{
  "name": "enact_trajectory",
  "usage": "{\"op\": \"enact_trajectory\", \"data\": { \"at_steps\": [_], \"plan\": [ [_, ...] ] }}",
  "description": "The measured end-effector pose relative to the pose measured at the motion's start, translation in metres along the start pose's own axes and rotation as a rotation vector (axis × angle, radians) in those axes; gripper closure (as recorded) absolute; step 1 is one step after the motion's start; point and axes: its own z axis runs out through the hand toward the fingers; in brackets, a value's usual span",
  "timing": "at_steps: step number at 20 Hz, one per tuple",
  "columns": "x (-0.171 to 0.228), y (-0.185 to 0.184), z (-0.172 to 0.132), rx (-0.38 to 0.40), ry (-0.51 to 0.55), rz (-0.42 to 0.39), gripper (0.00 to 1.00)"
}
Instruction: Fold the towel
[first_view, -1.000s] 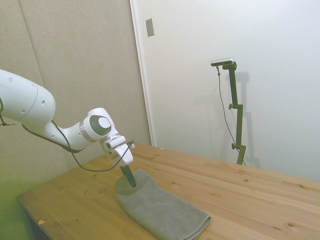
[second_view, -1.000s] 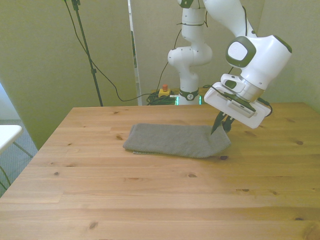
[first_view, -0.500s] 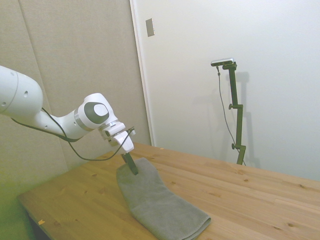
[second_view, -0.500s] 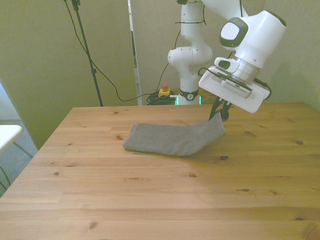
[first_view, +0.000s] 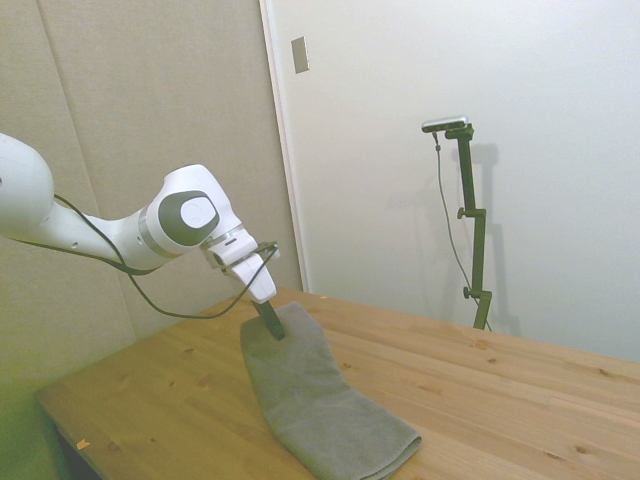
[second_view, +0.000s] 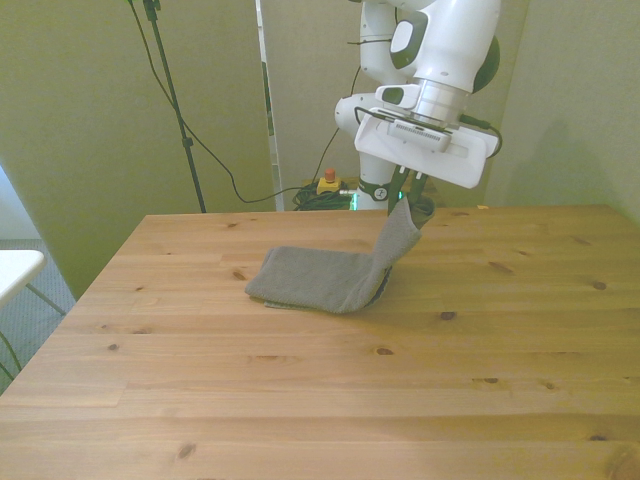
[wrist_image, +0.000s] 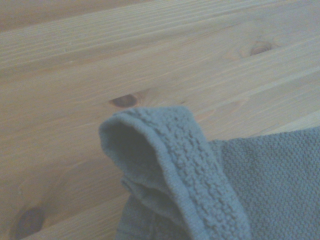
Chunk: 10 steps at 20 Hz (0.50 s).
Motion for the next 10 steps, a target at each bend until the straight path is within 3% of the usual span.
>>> {"op": "enact_trajectory", "data": {
  "at_steps": [10],
  "plan": [
    [0.047,0.053,0.005,-0.008,-0.032,0.054,1.0]
  ]
}}
